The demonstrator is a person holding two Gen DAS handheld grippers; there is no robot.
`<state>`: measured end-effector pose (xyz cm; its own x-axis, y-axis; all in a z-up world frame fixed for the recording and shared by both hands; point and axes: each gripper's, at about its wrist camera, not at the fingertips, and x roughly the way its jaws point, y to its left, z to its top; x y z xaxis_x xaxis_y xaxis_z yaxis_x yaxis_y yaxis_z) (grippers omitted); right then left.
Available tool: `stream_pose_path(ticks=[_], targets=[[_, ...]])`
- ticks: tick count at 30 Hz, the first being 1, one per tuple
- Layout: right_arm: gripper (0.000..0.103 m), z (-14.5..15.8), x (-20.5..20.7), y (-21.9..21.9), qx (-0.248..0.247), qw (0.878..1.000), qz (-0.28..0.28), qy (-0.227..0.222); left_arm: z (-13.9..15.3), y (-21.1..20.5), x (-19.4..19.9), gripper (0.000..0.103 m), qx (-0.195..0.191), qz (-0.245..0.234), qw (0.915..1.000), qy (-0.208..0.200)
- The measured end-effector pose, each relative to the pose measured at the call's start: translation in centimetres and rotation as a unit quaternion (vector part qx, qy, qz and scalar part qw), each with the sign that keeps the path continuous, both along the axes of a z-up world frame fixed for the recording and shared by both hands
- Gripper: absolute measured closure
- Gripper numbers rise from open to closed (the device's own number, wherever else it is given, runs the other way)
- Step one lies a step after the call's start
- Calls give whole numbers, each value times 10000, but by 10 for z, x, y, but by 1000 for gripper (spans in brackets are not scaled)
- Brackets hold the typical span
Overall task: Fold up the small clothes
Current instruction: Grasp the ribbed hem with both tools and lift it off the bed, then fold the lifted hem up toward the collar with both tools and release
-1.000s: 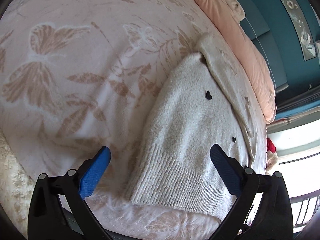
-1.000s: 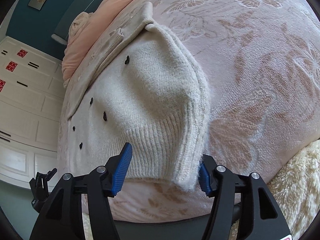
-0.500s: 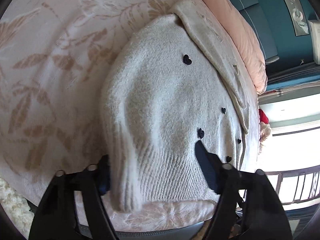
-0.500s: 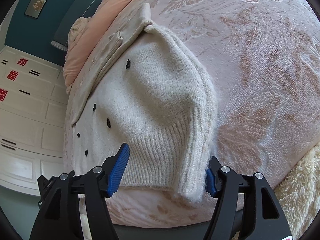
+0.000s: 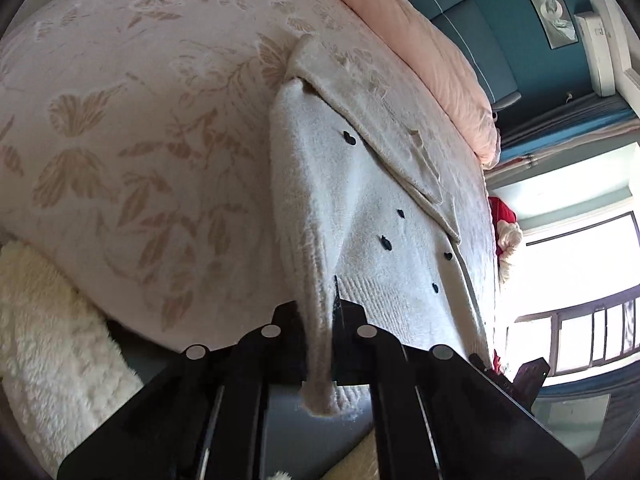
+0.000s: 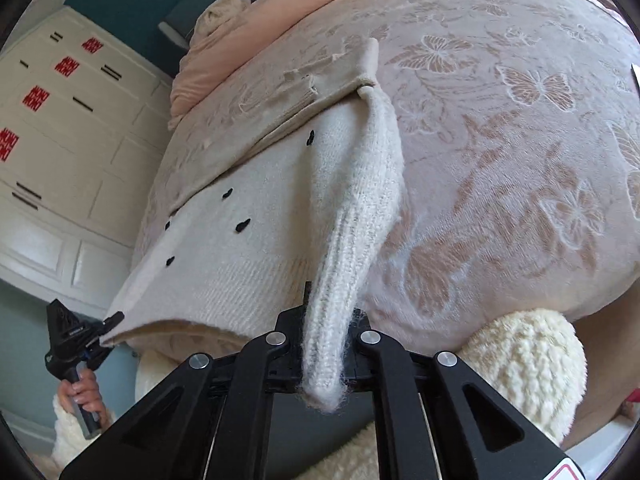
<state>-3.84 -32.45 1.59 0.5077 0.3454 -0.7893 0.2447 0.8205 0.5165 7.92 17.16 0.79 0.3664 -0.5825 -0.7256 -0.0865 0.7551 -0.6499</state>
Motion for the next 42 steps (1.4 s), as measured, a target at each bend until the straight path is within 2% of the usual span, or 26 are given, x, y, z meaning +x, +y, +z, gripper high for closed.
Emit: stream_pose_path(ticks=[4, 7, 9, 11, 13, 15, 17, 18, 19, 20, 21, 22, 23, 24, 25, 26, 27, 28, 30, 31, 34, 38, 39, 40, 41, 42], targets=[[97, -21, -64, 18, -191, 9933, 773, 833, -21, 3, -61, 98, 74, -303, 9984, 473], [97, -25, -115, 32, -80, 9837, 1249, 1291, -23, 6, -116, 98, 14, -598, 9945, 860], [97, -11, -134, 33, 141, 9830, 1286, 1306, -11, 12, -142, 98, -236, -636, 9929, 979], [97, 16, -128, 26, 303, 9887, 1120, 950, 11, 14, -145, 97, -258, -727, 9931, 889], [96, 46, -99, 10, 249, 9948, 926, 332, 38, 14, -121, 97, -175, -744, 9957, 524], [96, 67, -54, -12, 158, 9972, 642, -337, 61, 11, -77, 97, -209, -700, 9973, 4], [95, 68, -2, -34, 163, 9954, 354, -873, 75, -3, -22, 96, 168, -681, 9960, -550], [94, 61, 24, -44, 147, 9941, 129, -1066, 76, -12, 5, 94, 223, -707, 9943, -771], [88, 50, 47, -53, 154, 9921, -115, -1238, 72, -19, 31, 90, 319, -696, 9923, -970], [78, 40, 70, -58, -26, 9909, -399, -1283, 63, -30, 58, 87, 460, -662, 9910, -1071], [71, 31, 92, -57, -328, 9892, -765, -1203, 51, -38, 82, 75, 666, -536, 9904, -1086], [61, 23, 103, -58, -463, 9867, -1065, -1139, 38, -43, 100, 52, 838, -291, 9910, -1006], [58, 18, 112, -60, -471, 9848, -1236, -1129, 24, -46, 119, 45, 926, -124, 9917, -880], [58, 15, 113, -56, -505, 9832, -1347, -1127, 14, -42, 128, 44, 1084, 53, 9911, -773], [52, 14, 111, -54, -548, 9819, -1386, -1167, 8, -37, 135, 44, 1170, 255, 9905, -674], [40, 13, 107, -53, -638, 9811, -1393, -1185, 4, -34, 138, 43, 1081, 333, 9914, -663], [36, 11, 103, -50, -778, 9804, -1404, -1145, 2, -31, 138, 36, 990, 334, 9925, -641], [35, 8, 100, -48, -885, 9806, -1336, -1125, 2, -28, 138, 25, 963, 293, 9928, -647], [35, -2, 103, -45, -1183, 9825, -1085, -948, 0, -26, 135, 13, 1144, 177, 9900, -807], [35, -8, 108, -45, -1369, 9822, -1007, -797, -2, -29, 136, 13, 1333, 95, 9871, -881], [34, -27, 130, -46, -1466, 9841, -885, -471, -18, -44, 148, 13, 1668, -178, 9827, -782], [33, -54, 164, -48, -1609, 9839, -773, -33, -46, -73, 173, 14, 1713, -539, 9823, -526], [33, -60, 170, -47, -1598, 9843, -743, 39, -53, -79, 179, 24, 1724, -594, 9822, -439], [45, -64, 174, -45, -1570, 9852, -691, 70, -59, -84, 184, 51, 1688, -702, 9826, -340], [80, -64, 175, -42, -1560, 9858, -614, 39, -64, -89, 188, 67, 1735, -804, 9813, -210], [97, -62, 175, -37, -1592, 9859, -502, 53, -65, -92, 189, 92, 1821, -846, 9795, -163]])
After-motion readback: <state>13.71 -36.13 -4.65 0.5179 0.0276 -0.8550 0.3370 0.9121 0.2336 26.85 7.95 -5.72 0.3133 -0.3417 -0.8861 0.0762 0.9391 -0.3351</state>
